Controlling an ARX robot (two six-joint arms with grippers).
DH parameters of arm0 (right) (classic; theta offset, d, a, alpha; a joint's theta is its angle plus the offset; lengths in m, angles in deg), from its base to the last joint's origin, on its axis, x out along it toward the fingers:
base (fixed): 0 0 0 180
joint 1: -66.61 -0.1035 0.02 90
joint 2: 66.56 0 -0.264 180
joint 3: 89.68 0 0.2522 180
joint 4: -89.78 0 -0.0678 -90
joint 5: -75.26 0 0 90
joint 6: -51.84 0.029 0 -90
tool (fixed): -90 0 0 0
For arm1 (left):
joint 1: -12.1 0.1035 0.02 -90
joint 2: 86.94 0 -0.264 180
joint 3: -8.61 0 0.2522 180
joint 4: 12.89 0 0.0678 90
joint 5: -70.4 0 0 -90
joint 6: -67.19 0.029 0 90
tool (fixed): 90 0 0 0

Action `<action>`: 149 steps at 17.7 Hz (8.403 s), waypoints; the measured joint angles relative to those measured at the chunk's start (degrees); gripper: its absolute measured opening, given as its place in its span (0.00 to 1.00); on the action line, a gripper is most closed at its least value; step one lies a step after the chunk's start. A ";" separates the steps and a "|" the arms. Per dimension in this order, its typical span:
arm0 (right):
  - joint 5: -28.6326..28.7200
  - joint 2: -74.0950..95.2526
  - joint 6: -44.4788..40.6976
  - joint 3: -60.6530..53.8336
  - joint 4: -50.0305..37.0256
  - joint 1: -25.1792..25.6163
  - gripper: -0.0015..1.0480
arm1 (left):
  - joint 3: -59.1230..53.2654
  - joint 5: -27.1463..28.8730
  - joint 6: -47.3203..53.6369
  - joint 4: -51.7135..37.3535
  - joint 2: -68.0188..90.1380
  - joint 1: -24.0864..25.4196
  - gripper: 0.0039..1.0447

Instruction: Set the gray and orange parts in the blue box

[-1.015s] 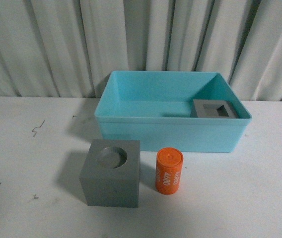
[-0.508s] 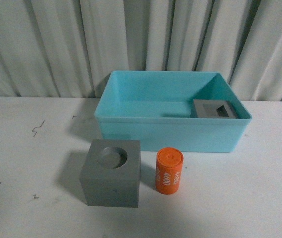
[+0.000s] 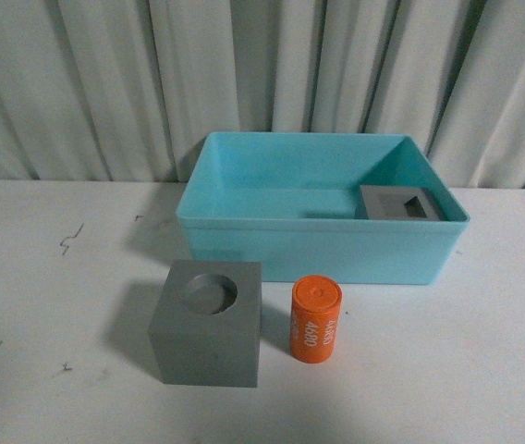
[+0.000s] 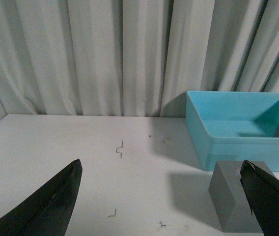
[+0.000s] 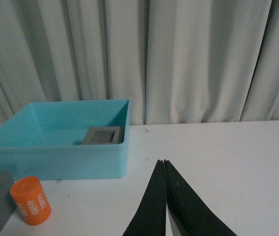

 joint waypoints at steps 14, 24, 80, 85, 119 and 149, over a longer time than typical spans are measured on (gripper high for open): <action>0.04 -0.39 -0.02 0.00 0.02 0.00 0.95 | 15.34 17.49 -18.05 13.46 32.02 -8.35 0.94; 0.02 -0.39 -0.04 0.00 0.07 0.00 0.94 | 35.26 17.99 -22.03 -9.60 83.43 -21.59 0.94; 0.02 -0.39 -0.04 0.00 0.09 0.00 0.94 | 52.39 11.23 -22.53 -6.91 86.51 -19.17 0.19; 0.02 -0.39 -0.04 0.00 0.07 0.00 0.94 | 54.80 11.34 -21.55 -7.43 86.75 -19.02 0.19; 0.02 -0.39 -0.04 0.00 0.07 0.00 0.94 | 32.96 6.21 -27.39 4.68 64.83 -13.14 0.94; 0.04 -0.37 -0.04 0.00 0.11 0.00 0.94 | 0.02 0.00 -0.02 -0.11 0.02 -0.04 0.01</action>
